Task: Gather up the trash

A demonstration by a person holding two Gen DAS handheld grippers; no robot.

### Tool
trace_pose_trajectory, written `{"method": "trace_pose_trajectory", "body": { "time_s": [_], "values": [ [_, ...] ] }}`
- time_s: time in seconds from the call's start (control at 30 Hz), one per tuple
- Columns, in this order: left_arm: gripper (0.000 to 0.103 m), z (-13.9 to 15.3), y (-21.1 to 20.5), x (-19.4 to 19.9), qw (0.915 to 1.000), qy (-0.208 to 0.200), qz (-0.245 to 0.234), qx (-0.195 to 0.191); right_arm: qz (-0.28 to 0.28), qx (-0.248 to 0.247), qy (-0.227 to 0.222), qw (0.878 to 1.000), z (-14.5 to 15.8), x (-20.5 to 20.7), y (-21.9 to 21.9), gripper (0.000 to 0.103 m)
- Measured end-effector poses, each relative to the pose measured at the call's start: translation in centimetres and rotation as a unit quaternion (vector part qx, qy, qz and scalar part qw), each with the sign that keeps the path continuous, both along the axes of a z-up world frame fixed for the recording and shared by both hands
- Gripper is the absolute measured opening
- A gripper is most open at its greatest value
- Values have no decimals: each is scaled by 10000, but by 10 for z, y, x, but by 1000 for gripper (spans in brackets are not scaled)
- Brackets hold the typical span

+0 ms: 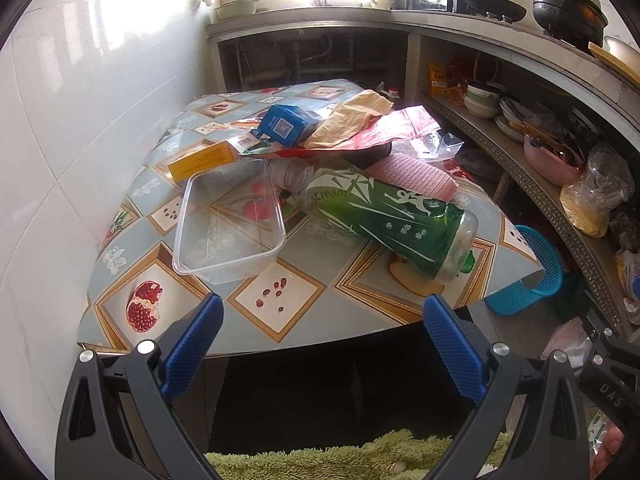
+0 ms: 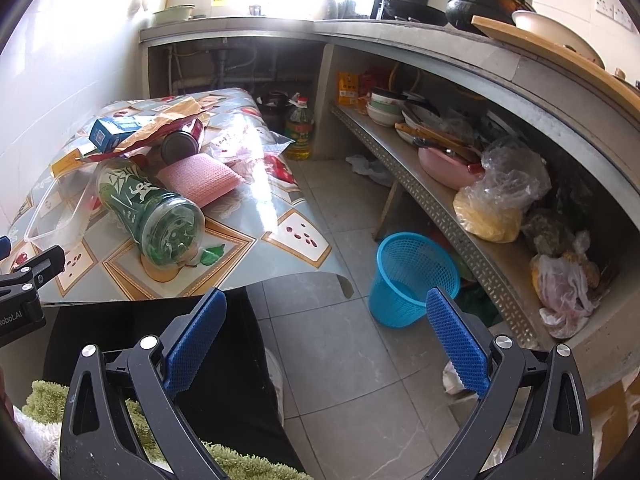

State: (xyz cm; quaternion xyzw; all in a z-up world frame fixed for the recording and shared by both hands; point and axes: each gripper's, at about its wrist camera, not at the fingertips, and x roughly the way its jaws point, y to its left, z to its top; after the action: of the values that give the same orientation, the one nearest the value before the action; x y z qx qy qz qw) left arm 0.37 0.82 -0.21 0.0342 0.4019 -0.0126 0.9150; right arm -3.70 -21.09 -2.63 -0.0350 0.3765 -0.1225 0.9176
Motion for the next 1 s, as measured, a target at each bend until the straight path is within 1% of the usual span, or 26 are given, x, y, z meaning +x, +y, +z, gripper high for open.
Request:
{"method": "trace_pose_trajectory", "body": {
  "time_s": [0.13,0.2,1.0],
  "values": [
    [98,0,0,0,10000,4,-5,3,1,2,5,10000,-5,-2,-2,97],
    [98,0,0,1,10000,7,-8,2,0,3,7,10000,2,2,2,97],
    [98,-6,7,-2,10000,52,28,-12,-10,1,-6,10000,3,3,0,97]
  ]
}}
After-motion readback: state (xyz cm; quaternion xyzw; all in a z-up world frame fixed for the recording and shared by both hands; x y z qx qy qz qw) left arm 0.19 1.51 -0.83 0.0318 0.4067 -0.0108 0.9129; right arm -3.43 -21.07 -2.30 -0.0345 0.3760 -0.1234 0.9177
